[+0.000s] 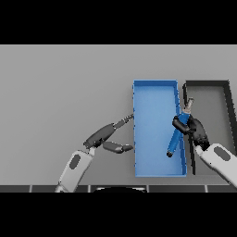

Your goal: Pick up the blue pipe and place it into the blue bin.

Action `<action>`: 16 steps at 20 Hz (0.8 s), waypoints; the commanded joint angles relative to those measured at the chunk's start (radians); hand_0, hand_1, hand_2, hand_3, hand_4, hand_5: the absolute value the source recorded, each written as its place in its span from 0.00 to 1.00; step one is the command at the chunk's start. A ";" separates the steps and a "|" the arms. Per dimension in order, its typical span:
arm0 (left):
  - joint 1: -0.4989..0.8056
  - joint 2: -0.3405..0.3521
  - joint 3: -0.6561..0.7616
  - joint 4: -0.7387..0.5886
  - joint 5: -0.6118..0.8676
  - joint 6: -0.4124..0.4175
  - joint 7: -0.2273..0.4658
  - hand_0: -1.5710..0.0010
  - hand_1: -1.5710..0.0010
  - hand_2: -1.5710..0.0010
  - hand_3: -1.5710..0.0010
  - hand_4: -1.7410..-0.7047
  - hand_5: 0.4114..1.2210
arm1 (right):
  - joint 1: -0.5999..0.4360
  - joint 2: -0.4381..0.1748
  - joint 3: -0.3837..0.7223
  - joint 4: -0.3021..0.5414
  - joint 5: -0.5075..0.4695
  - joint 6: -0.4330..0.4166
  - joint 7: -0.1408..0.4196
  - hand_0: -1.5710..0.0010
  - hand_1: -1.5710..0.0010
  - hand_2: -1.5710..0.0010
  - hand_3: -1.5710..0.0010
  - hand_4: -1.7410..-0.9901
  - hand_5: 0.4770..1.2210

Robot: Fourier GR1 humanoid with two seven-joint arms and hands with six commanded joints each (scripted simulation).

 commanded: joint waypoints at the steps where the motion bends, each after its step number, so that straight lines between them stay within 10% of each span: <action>1: 0.005 0.006 0.000 -0.009 -0.003 0.001 0.006 1.00 1.00 1.00 1.00 0.83 0.02 | -0.044 -0.018 0.063 0.013 -0.031 -0.007 0.001 0.94 0.94 0.94 0.97 0.89 0.53; 16: 0.008 0.022 0.010 0.016 -0.014 0.003 -0.020 1.00 1.00 1.00 1.00 0.83 0.02 | -0.188 -0.052 0.248 0.044 -0.088 -0.009 0.001 1.00 1.00 1.00 1.00 0.96 0.23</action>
